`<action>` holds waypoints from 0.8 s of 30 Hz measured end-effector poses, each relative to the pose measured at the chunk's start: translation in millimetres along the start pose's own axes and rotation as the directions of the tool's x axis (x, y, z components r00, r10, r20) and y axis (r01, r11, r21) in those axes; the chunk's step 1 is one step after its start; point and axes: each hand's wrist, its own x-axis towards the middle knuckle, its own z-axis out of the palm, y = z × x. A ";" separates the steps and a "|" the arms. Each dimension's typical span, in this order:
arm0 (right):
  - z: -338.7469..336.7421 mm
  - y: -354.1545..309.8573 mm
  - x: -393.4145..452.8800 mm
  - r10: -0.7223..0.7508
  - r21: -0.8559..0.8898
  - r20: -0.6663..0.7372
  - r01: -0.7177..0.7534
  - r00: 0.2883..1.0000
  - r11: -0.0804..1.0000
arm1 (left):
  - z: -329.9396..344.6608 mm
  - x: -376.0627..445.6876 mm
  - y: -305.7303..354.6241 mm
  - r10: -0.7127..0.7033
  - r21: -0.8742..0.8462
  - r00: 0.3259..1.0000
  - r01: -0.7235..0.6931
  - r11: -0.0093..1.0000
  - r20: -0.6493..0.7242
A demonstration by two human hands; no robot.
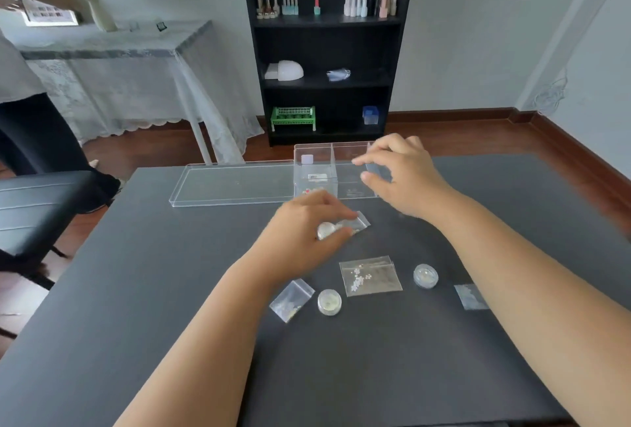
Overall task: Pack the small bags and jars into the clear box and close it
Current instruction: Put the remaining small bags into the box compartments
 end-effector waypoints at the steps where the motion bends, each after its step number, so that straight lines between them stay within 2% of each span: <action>1: -4.6 8.2 -10.2 0.034 0.030 -0.002 -0.034 0.999 0.999 | 2.8 -0.4 8.8 0.016 0.004 0.994 -0.016 1.000 0.109; 3: -12.2 24.9 -29.5 0.103 0.080 -0.010 -0.101 0.995 0.992 | 10.1 0.8 22.6 -0.009 0.118 0.958 -0.026 0.993 0.287; 5: -17.1 40.1 -46.1 0.158 0.117 -0.032 -0.153 0.987 0.981 | 16.4 2.5 31.2 -0.062 0.241 0.920 -0.036 0.970 0.387; 10: -22.8 66.1 -73.0 0.263 0.126 -0.073 -0.253 0.962 0.959 | 23.7 9.6 40.7 -0.132 0.337 0.864 -0.046 0.940 0.486; 14: -30.7 79.3 -92.5 0.399 0.297 -0.041 -0.370 0.916 0.880 | 23.4 17.3 40.2 -0.174 0.265 0.838 0.037 0.964 0.517; 16: -33.3 82.4 -102.0 0.428 0.360 0.021 -0.406 0.903 0.840 | 22.7 18.9 38.4 -0.179 0.231 0.840 0.066 0.971 0.512; 20: -35.4 82.9 -115.3 0.391 0.405 0.167 -0.424 0.905 0.810 | 18.7 23.3 38.3 -0.116 0.125 0.901 0.069 0.990 0.418; 22: -38.9 82.6 -120.7 0.363 0.411 0.233 -0.429 0.902 0.804 | 6.8 30.2 34.9 -0.123 0.062 0.931 0.108 0.992 0.343; 24: -42.9 83.7 -125.5 0.321 0.404 0.291 -0.420 0.901 0.813 | -14.2 41.4 26.6 -0.154 -0.016 0.966 0.160 0.987 0.208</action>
